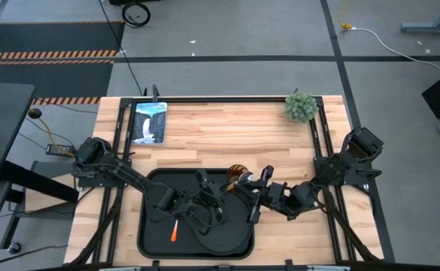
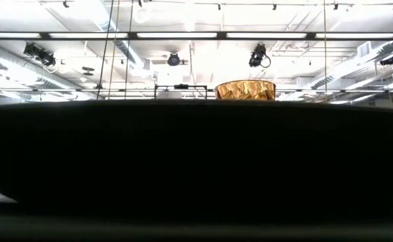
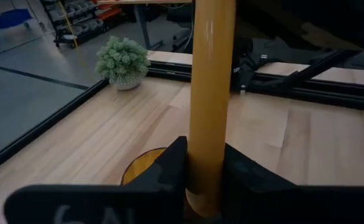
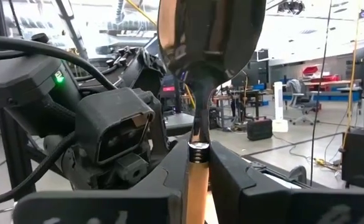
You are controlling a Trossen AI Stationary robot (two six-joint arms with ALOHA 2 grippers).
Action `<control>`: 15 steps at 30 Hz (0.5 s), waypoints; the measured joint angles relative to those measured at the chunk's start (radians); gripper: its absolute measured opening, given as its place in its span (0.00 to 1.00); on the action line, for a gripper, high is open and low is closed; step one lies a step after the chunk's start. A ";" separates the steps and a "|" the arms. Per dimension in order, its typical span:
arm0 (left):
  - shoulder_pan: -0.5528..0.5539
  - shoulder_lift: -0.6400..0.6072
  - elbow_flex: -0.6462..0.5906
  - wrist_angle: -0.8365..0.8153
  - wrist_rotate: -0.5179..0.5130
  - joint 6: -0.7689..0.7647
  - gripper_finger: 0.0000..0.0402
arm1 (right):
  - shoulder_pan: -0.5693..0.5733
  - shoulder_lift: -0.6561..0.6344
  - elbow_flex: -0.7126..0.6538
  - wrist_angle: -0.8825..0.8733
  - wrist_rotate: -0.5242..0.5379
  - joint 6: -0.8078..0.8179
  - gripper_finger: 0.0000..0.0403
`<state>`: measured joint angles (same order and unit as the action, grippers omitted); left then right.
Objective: Pick and place plate/cup/fork/spoon on tray
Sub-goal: Put the orange spoon beside the fork on the black tray
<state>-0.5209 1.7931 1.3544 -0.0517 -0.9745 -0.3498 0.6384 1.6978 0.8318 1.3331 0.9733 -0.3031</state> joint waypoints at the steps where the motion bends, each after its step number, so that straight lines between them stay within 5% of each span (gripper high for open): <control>1: 0.000 0.000 0.000 0.000 0.003 -0.004 0.17 | 0.000 0.000 0.000 -0.004 -0.001 0.000 0.13; 15: -0.001 -0.002 0.000 0.004 0.003 -0.054 0.08 | 0.010 -0.005 -0.001 -0.181 0.041 0.077 0.46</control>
<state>-0.5221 1.7908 1.3548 -0.0473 -0.9717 -0.4033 0.6484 1.6925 0.8310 1.1520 1.0138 -0.2264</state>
